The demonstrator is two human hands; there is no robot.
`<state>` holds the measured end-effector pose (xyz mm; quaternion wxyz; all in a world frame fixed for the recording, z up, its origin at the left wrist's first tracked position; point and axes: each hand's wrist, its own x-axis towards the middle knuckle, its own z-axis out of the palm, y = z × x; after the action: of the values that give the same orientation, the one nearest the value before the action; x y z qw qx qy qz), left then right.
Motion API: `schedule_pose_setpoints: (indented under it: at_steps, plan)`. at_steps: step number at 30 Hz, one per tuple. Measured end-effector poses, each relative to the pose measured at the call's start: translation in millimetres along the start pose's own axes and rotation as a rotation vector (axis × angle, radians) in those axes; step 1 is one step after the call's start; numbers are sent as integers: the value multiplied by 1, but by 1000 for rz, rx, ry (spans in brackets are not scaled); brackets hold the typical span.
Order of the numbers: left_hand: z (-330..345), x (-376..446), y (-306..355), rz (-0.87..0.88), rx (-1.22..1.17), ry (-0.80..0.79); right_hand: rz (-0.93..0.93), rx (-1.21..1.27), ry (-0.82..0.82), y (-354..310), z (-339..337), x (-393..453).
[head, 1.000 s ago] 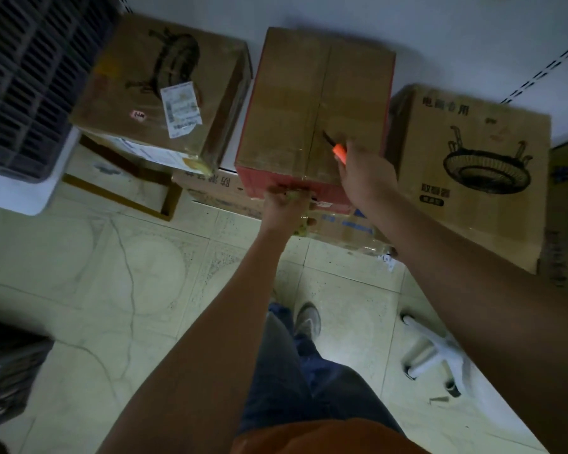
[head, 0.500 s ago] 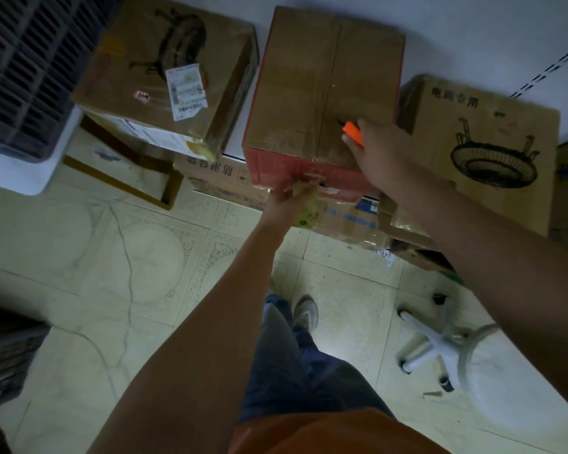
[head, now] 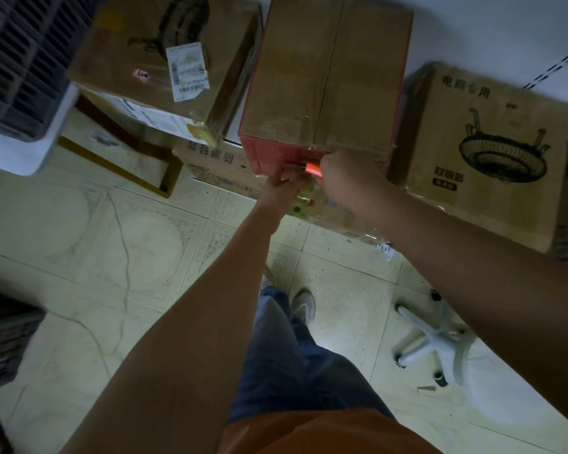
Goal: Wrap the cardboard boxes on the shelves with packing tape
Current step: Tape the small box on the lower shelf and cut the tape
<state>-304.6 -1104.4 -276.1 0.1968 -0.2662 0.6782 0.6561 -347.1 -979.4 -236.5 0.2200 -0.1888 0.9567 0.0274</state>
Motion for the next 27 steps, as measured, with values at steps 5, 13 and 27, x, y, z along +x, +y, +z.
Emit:
schedule_pose_setpoints:
  at_steps: [5,13,27]
  plan:
    - [-5,6,3,-18,7,17,53,-54,-34,-4,1,2]
    - [-3,8,18,-95,-9,-10,106,-58,-37,-9,-5,-2]
    - [-13,5,19,-15,99,-53,259,166,35,56,28,-69]
